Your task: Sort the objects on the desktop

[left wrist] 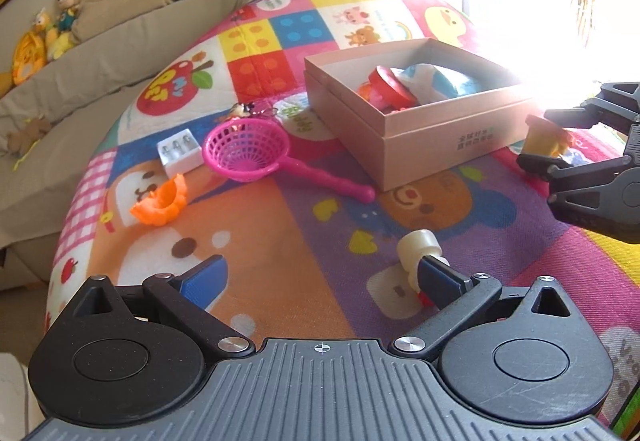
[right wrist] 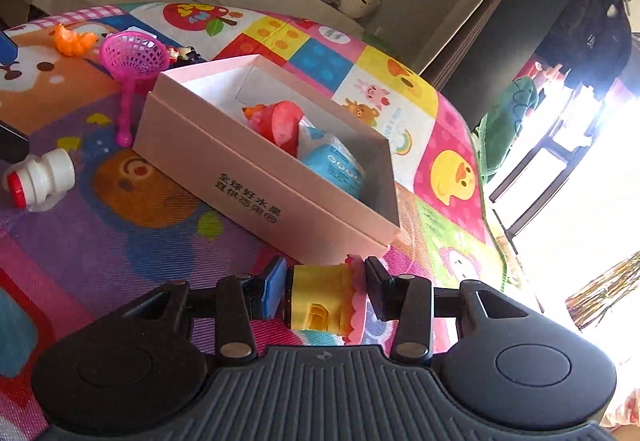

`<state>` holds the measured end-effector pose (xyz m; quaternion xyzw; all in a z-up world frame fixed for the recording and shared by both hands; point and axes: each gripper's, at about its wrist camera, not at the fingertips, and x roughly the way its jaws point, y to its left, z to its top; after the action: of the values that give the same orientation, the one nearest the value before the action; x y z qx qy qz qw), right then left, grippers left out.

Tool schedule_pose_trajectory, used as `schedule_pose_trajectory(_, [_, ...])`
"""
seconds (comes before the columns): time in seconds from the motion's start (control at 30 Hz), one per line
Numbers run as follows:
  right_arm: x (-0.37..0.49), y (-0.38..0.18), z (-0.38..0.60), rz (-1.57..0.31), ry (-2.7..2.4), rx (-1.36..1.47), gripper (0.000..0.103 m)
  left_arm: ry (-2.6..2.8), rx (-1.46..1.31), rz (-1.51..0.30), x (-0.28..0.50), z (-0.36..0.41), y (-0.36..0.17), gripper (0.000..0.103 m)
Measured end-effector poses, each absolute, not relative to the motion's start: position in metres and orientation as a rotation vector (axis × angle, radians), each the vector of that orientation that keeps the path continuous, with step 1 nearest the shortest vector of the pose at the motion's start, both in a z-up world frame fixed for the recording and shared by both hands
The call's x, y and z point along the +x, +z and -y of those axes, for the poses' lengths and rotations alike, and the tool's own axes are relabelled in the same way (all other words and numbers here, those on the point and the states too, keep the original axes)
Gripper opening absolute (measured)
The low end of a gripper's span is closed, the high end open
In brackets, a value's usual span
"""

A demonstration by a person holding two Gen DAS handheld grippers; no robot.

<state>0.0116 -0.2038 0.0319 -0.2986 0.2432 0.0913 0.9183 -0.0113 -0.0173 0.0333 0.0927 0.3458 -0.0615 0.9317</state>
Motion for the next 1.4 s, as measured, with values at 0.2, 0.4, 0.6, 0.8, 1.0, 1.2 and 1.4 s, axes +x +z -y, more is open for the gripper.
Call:
schedule_pose_trajectory(0.2, [0.004,0.049,0.195,-0.541,0.347,-0.392,0.058,-0.164,0.199,-0.716,-0.016,0.023,0.032,0.103])
schedule_pose_trajectory(0.4, [0.000,0.067,0.231,-0.500,0.293,-0.176,0.082,-0.234,0.246,-0.713,-0.017,0.041,0.025,0.103])
schedule_pose_trajectory(0.6, [0.001,0.072,0.272,-0.481,0.164,-0.050,0.103,-0.158,0.307,-0.703,-0.005,0.038,0.017,0.103])
schedule_pose_trajectory(0.8, [0.003,0.052,0.291,-0.555,0.118,0.045,0.103,0.028,0.311,-0.701,0.012,0.004,0.018,0.103])
schedule_pose_trajectory(1.0, [0.009,0.039,0.310,-0.604,0.085,0.229,0.103,0.069,0.249,-0.689,0.006,-0.024,0.027,0.103])
schedule_pose_trajectory(1.2, [0.005,0.031,0.320,-0.573,0.034,0.267,0.103,-0.097,0.123,-0.728,-0.003,-0.017,0.028,0.103])
schedule_pose_trajectory(1.4, [0.008,0.027,0.324,-0.577,0.031,0.298,0.103,-0.282,0.157,-0.687,-0.002,0.022,0.024,0.103])
